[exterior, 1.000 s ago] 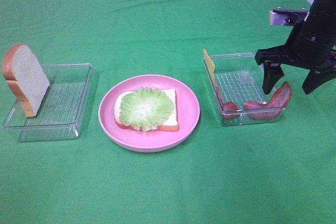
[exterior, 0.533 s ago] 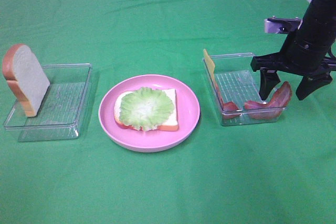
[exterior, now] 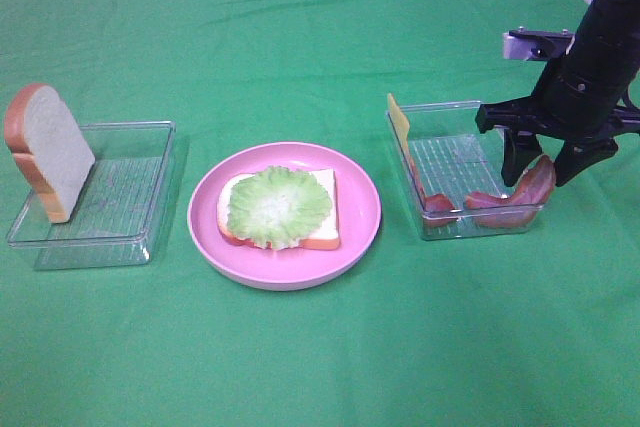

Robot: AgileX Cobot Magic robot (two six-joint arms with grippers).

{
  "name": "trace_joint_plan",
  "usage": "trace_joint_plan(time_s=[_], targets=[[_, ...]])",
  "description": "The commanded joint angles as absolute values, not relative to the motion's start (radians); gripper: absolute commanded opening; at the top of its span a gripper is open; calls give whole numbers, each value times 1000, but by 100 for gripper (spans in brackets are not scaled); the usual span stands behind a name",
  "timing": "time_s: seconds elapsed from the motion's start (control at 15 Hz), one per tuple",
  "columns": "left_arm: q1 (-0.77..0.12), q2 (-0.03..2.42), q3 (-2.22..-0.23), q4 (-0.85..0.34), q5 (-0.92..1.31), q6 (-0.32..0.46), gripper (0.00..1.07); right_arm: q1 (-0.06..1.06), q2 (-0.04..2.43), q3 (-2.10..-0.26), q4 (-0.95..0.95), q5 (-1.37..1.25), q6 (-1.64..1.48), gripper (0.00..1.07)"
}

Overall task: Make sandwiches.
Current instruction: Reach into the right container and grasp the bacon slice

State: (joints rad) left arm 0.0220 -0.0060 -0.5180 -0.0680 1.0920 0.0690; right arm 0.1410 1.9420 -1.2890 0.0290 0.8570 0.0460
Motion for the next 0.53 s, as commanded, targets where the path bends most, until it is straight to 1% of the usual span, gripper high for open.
trace_joint_plan(time_s=[0.07,0.33,0.47,0.53], targets=[[17,-18,-515,-72,1077,61,84,138,1942,-1288,14,878,49,56],[17,-18,-515,-72,1077,61,84,138,1942,-1288,0,882,49,54],[17,-18,-515,-72,1077,61,84,138,1942,-1288,0,881,49,35],[17,-18,-515,-72,1077,61,84,138,1942,-1288,0,881,49,30]])
